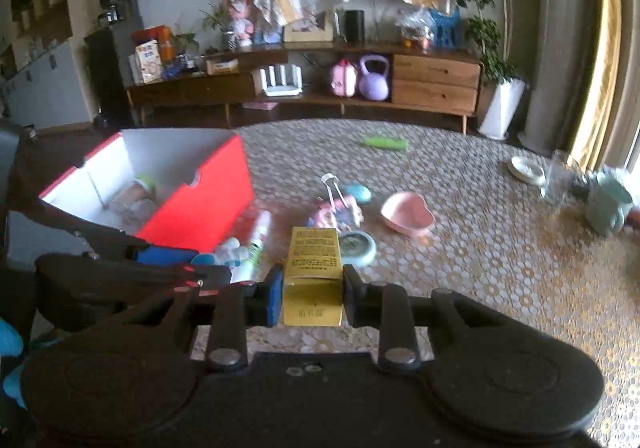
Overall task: Organize rigid objects
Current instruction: 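Carry the keychain figure and yellow box over the red box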
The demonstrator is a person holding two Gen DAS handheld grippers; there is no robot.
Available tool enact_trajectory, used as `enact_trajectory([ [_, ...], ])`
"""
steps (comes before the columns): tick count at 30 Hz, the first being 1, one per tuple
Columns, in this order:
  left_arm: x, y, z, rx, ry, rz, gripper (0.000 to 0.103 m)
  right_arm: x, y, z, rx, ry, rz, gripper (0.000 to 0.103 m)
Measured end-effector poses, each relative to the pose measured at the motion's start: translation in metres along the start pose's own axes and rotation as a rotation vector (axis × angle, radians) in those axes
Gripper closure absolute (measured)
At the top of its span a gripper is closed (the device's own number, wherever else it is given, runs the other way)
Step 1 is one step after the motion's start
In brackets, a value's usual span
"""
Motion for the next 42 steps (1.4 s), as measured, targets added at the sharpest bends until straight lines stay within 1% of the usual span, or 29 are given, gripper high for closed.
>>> enact_trajectory([
  [3,-0.012,0.005,0.017,0.039,0.018,0.006,0.075,-0.012,0.011,0.006,0.011,0.003,0.025,0.074],
  [11,-0.053,0.019,0.052,0.078,0.040,0.042,0.075,-0.047,0.041,0.011,0.040,0.021,0.089,0.074],
  [17,-0.098,0.031,0.072,0.100,0.078,0.091,0.075,-0.078,0.068,-0.002,0.037,0.049,0.132,0.074],
  [20,-0.124,0.035,0.076,0.109,0.116,0.112,0.075,-0.093,0.081,-0.013,0.026,0.065,0.150,0.074],
  [25,-0.170,0.040,0.069,0.095,0.167,0.167,0.075,-0.116,0.098,-0.039,0.004,0.076,0.190,0.074],
  [28,-0.198,0.039,0.060,0.072,0.206,0.194,0.075,-0.128,0.107,-0.058,-0.015,0.076,0.211,0.074],
  [32,-0.227,0.037,0.043,0.027,0.253,0.215,0.075,-0.140,0.115,-0.088,-0.049,0.061,0.232,0.074],
  [34,-0.239,0.036,0.032,0.003,0.281,0.222,0.075,-0.144,0.118,-0.103,-0.071,0.054,0.239,0.074],
  [38,-0.254,0.038,0.012,-0.050,0.307,0.217,0.075,-0.154,0.119,-0.134,-0.119,0.044,0.275,0.073],
  [42,-0.262,0.042,-0.004,-0.075,0.336,0.206,0.075,-0.164,0.114,-0.155,-0.168,0.042,0.300,0.074],
])
Point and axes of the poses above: each gripper's, at about its wrist camera, not at the fingertips, and z roughly against the way its jaws point, x to its right, y to its top, the point moved 6 cm from there along -z, roughly the way its jaws point, and after that the axes turned 15 degrees about -x, right-handed, at the moved point
